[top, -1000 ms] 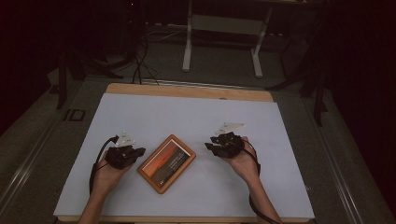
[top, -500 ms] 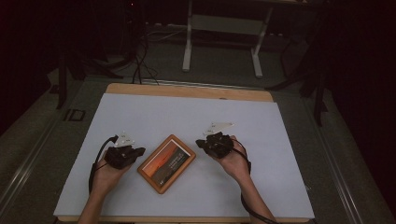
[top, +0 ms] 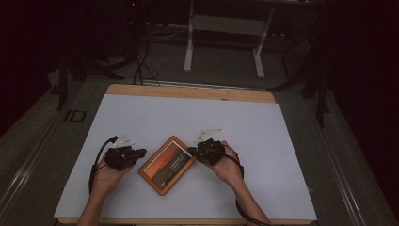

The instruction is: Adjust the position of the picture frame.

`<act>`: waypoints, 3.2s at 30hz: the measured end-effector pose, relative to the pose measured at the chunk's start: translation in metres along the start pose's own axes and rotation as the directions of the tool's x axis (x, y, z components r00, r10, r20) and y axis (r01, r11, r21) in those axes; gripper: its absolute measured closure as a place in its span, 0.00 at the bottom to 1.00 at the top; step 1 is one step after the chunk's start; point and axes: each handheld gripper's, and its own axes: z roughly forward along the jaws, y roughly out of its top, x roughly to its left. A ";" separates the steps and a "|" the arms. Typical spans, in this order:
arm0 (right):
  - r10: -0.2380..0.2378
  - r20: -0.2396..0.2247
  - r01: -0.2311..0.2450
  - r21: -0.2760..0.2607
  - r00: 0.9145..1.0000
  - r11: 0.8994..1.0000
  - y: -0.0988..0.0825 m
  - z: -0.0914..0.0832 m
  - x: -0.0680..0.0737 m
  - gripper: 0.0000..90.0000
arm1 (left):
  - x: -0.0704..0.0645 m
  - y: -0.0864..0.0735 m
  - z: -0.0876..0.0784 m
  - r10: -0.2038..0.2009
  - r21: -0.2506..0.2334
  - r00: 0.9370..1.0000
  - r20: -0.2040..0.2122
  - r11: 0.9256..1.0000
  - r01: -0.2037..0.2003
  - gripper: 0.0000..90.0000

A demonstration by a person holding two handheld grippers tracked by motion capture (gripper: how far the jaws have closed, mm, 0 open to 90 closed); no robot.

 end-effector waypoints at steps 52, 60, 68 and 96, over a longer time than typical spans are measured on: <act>0.048 0.072 -0.055 0.089 0.996 0.995 -0.038 -0.003 -0.015 1.00 | -0.037 -0.006 0.029 0.082 0.122 0.979 0.188 0.987 -0.106 1.00; 0.101 0.054 -0.105 0.080 0.993 0.991 -0.041 -0.012 -0.015 0.79 | -0.030 -0.004 0.023 0.000 0.091 0.981 0.192 0.996 -0.018 0.88; 0.228 -0.101 -0.220 0.085 0.968 0.972 -0.054 -0.016 -0.009 0.38 | -0.026 -0.004 0.017 -0.093 0.053 0.950 0.298 0.995 0.081 0.62; 0.397 -0.331 -0.387 0.098 0.856 0.917 -0.060 -0.005 -0.017 0.60 | -0.040 0.007 0.036 -0.171 0.107 0.901 0.399 0.984 0.139 0.61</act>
